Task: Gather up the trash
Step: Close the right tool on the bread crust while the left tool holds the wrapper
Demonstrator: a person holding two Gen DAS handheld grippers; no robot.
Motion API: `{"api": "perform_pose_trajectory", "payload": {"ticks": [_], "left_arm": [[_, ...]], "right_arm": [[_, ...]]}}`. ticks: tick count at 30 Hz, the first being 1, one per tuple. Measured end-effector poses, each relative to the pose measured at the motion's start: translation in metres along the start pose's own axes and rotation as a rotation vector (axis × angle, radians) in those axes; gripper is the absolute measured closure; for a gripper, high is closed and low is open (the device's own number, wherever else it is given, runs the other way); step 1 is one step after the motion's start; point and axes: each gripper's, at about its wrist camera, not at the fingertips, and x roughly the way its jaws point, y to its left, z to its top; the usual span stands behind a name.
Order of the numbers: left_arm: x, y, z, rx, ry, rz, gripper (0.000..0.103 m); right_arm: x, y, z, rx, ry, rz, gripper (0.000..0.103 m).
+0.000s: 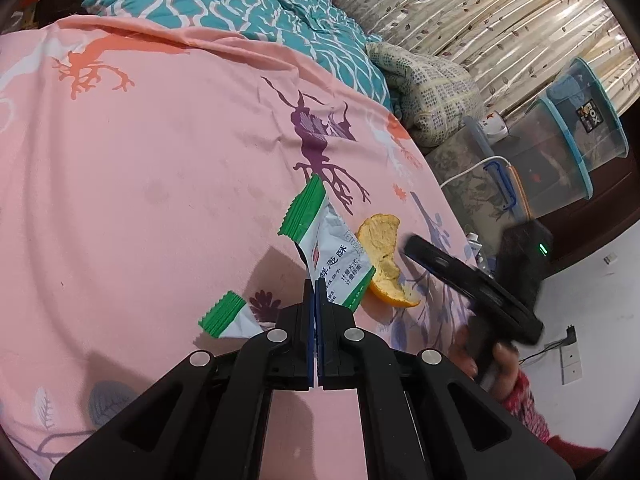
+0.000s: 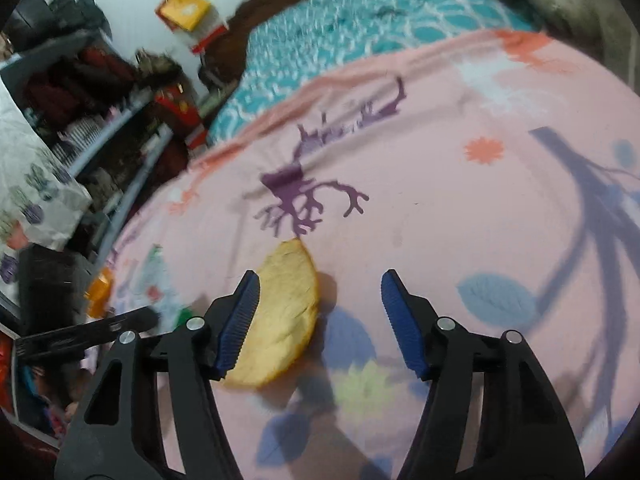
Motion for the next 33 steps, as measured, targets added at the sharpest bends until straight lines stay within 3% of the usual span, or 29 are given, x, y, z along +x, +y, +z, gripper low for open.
{"api": "perform_pose_trajectory", "payload": {"ticks": [1, 2, 3, 4, 5, 9, 16, 26, 30, 31, 33], "left_arm": [[0.001, -0.002, 0.000, 0.001, 0.002, 0.006, 0.103], [0.001, -0.002, -0.001, 0.003, 0.003, 0.010, 0.103], [0.002, -0.004, -0.001, 0.007, 0.005, 0.017, 0.103], [0.003, -0.006, -0.001, 0.010, 0.007, 0.022, 0.103], [0.004, -0.008, -0.001, 0.013, 0.010, 0.027, 0.103], [0.010, -0.018, 0.001, 0.035, 0.021, 0.048, 0.103], [0.042, -0.064, 0.010, 0.133, 0.073, 0.050, 0.103], [0.126, -0.192, 0.043, 0.352, 0.161, -0.028, 0.103], [0.157, -0.220, 0.052, 0.372, 0.200, -0.020, 0.103], [0.164, -0.223, 0.053, 0.371, 0.215, -0.017, 0.103], [0.179, -0.230, 0.053, 0.382, 0.242, 0.003, 0.103]], "right_arm": [[0.004, 0.005, 0.003, -0.027, -0.002, -0.014, 0.041], [0.009, 0.011, 0.004, -0.042, 0.017, -0.006, 0.049], [0.013, 0.015, 0.004, -0.059, 0.040, 0.018, 0.070], [0.018, 0.022, 0.001, -0.085, 0.074, 0.032, 0.072], [0.020, 0.026, -0.003, -0.104, 0.086, 0.033, 0.082], [0.009, 0.022, -0.016, -0.074, 0.081, 0.057, 0.091], [-0.047, -0.037, -0.021, 0.093, -0.055, 0.040, 0.096], [-0.143, -0.136, -0.015, 0.229, -0.245, -0.051, 0.095], [-0.164, -0.163, -0.017, 0.242, -0.288, -0.114, 0.089], [-0.165, -0.171, -0.016, 0.252, -0.276, -0.107, 0.083], [-0.169, -0.184, -0.017, 0.280, -0.277, -0.102, 0.022]]}}
